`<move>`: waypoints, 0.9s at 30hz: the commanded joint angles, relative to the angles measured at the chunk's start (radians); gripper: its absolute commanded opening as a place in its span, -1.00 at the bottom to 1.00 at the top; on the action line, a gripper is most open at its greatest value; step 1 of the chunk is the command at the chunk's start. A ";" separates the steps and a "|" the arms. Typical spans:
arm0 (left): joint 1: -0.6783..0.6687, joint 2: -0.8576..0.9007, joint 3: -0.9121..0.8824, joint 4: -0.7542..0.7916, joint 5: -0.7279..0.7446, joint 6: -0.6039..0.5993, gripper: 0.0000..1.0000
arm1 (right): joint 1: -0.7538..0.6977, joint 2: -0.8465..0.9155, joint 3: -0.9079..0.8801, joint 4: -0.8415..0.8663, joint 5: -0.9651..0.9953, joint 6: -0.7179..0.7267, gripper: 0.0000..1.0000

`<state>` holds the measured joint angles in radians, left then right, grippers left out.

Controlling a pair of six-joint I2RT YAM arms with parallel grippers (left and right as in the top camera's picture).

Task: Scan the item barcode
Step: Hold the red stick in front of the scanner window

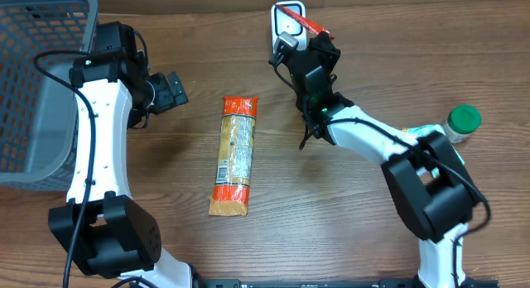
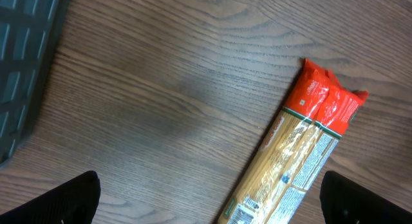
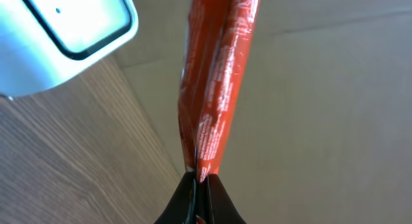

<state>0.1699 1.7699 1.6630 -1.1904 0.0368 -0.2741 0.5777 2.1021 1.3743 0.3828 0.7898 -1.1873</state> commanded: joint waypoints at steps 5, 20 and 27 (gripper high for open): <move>-0.006 0.002 0.017 -0.002 -0.003 0.016 0.99 | -0.019 0.159 0.023 0.207 -0.021 -0.214 -0.93; -0.006 0.002 0.017 -0.002 -0.003 0.016 1.00 | -0.056 0.281 0.298 0.117 0.053 -0.314 -0.94; -0.006 0.002 0.017 -0.002 -0.003 0.016 1.00 | -0.057 0.291 0.298 0.101 0.051 -0.311 -0.94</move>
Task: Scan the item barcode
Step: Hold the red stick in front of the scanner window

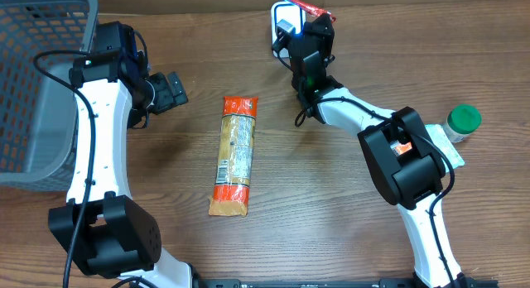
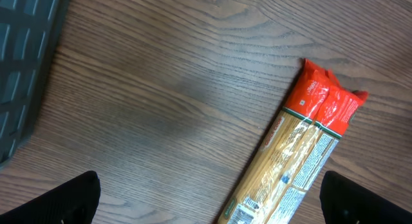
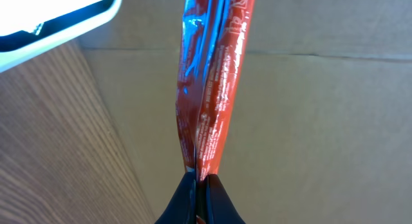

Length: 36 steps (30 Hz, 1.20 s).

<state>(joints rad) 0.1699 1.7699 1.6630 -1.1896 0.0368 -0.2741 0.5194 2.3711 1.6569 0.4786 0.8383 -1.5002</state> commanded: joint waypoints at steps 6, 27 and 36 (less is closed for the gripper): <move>-0.006 0.002 0.017 -0.003 -0.003 0.016 1.00 | 0.001 0.051 0.015 0.005 0.014 -0.018 -0.94; -0.006 0.002 0.017 -0.003 -0.003 0.016 1.00 | 0.012 0.121 0.015 0.015 0.040 -0.129 -0.93; -0.006 0.002 0.017 -0.003 -0.003 0.016 1.00 | 0.033 0.121 0.015 -0.057 0.041 -0.169 -0.93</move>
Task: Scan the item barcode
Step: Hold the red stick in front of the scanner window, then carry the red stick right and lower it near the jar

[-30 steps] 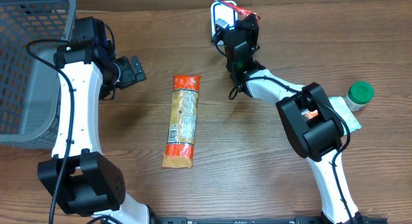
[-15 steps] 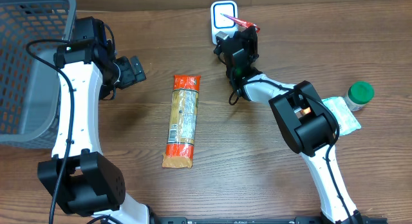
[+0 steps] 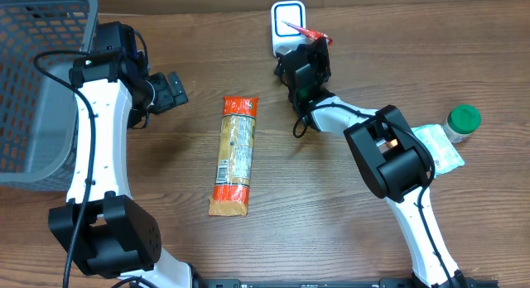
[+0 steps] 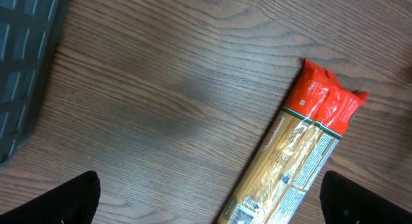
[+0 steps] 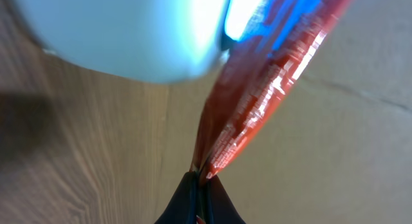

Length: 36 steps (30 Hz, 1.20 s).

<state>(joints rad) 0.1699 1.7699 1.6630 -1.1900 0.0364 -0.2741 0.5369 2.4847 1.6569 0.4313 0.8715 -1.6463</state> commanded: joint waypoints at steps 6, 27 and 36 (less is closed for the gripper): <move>-0.006 0.002 0.017 -0.002 -0.003 0.016 1.00 | 0.019 0.007 0.015 0.002 0.037 -0.021 -0.93; -0.015 0.002 0.017 -0.002 -0.003 0.016 0.99 | 0.035 -0.443 0.015 -0.582 -0.030 0.798 -0.93; -0.014 0.002 0.017 -0.002 -0.003 0.016 0.99 | -0.018 -0.661 0.015 -1.464 -0.399 1.536 -0.93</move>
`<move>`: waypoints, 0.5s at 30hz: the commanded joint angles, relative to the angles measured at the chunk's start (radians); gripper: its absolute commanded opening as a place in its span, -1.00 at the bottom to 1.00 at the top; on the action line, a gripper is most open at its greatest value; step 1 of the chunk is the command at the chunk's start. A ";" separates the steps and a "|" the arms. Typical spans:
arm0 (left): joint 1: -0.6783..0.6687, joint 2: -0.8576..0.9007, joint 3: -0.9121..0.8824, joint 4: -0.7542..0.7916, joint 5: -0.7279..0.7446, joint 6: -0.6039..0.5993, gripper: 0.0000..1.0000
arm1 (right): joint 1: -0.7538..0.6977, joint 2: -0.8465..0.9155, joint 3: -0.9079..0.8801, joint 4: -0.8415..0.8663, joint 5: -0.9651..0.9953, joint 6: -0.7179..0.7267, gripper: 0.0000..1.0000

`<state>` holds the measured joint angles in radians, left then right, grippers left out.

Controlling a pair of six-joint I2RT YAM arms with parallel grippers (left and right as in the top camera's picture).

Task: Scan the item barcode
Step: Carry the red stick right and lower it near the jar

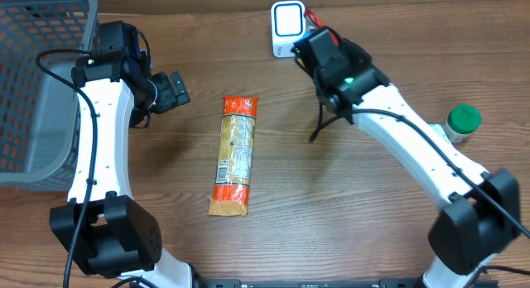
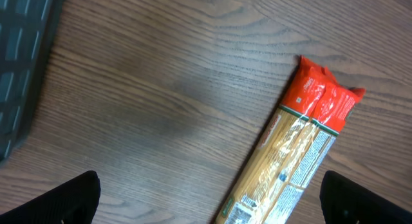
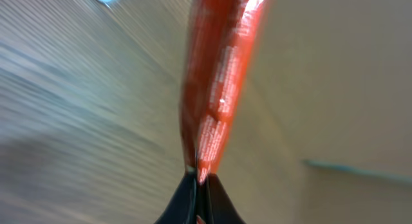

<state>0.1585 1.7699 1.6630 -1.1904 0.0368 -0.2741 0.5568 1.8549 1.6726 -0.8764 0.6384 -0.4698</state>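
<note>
A thin red packet [image 3: 217, 82] stands on edge in the blurred right wrist view, with my right gripper [image 3: 200, 177] shut on its lower edge. Overhead, that right gripper [image 1: 313, 30] is just right of the white scanner [image 1: 287, 25], and only a red tip of the packet [image 1: 313, 16] shows. A long pasta packet [image 1: 234, 156] with orange ends lies flat mid-table. My left gripper [image 1: 175, 88] hangs open to the left of it, holding nothing. From the left wrist the pasta packet [image 2: 302, 147] runs between the wide-apart fingertips [image 2: 67, 198].
A grey mesh basket [image 1: 33, 73] fills the far left; its dark wall [image 2: 19, 69] edges the left wrist view. A green-lidded jar [image 1: 464, 120] stands at the right, with a pale packet partly hidden under the right arm beside it.
My right gripper has moved with the red packet from the scanner's face to just right of the scanner, and the arm now reaches in from the right. The left arm barely shifted.
My right gripper held the red packet beside the scanner, then at the scanner's far edge, then close against its lit face with blue light on the packet. Now the packet is off to the right. The pasta packet and open left gripper stayed put.
</note>
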 commanded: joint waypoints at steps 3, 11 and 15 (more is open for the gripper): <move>-0.002 0.002 0.017 -0.002 -0.003 0.016 0.99 | -0.085 -0.031 -0.024 -0.321 -0.240 0.547 -0.93; -0.004 0.002 0.017 -0.002 -0.003 0.016 1.00 | -0.226 -0.031 -0.183 -0.384 -0.304 0.784 -0.93; -0.003 0.002 0.017 -0.002 -0.003 0.016 0.99 | -0.278 -0.031 -0.268 -0.355 -0.319 0.753 -0.93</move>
<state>0.1585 1.7699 1.6630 -1.1896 0.0364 -0.2741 0.3038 1.8336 1.4513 -1.2449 0.3569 0.2405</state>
